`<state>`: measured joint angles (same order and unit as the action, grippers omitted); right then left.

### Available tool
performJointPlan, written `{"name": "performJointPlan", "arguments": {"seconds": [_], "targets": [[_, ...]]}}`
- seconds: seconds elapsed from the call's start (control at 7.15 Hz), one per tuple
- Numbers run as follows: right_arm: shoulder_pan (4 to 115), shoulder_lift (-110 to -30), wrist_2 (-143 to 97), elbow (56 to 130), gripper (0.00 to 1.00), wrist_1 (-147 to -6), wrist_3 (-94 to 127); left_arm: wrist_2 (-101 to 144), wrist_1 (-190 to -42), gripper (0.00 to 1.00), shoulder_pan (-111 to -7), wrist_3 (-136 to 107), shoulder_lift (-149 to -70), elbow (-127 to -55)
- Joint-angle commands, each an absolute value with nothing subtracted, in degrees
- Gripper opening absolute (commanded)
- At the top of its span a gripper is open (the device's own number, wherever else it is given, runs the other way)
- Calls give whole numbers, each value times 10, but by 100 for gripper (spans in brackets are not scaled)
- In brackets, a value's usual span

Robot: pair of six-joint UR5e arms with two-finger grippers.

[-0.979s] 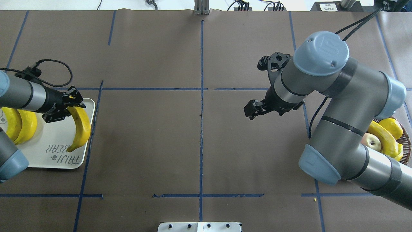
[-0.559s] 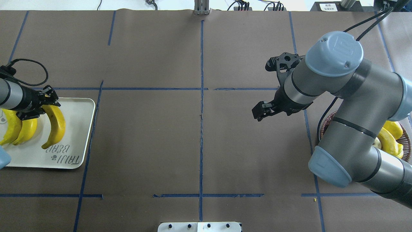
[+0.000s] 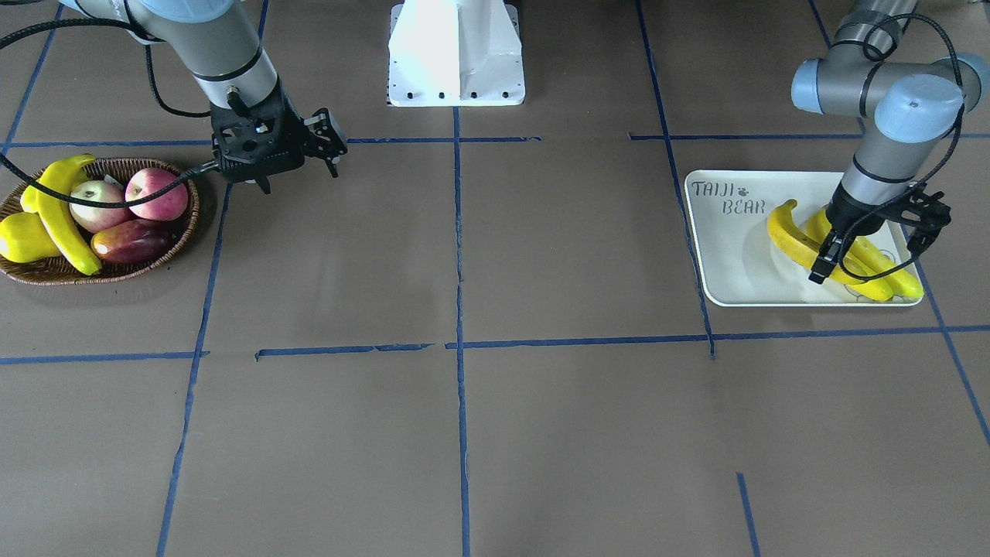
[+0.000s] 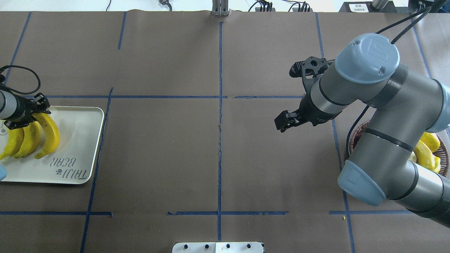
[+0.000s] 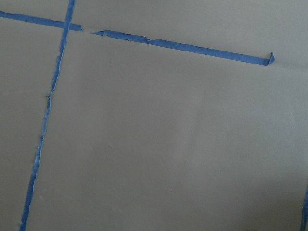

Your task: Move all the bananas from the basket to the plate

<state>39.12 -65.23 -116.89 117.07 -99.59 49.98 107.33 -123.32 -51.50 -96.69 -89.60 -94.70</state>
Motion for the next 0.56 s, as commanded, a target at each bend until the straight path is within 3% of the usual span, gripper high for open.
{"name": "performJointPlan", "arguments": {"seconds": [0.0,0.42], "targets": [[391,-655,-1169,1175,100,-996,500,1056,-1234,100,-516,-935,-886,-951],[395,-684,-1172,1202,100,-998,498,1214,-1230,100,-588,-896,-870,-1037]]}}
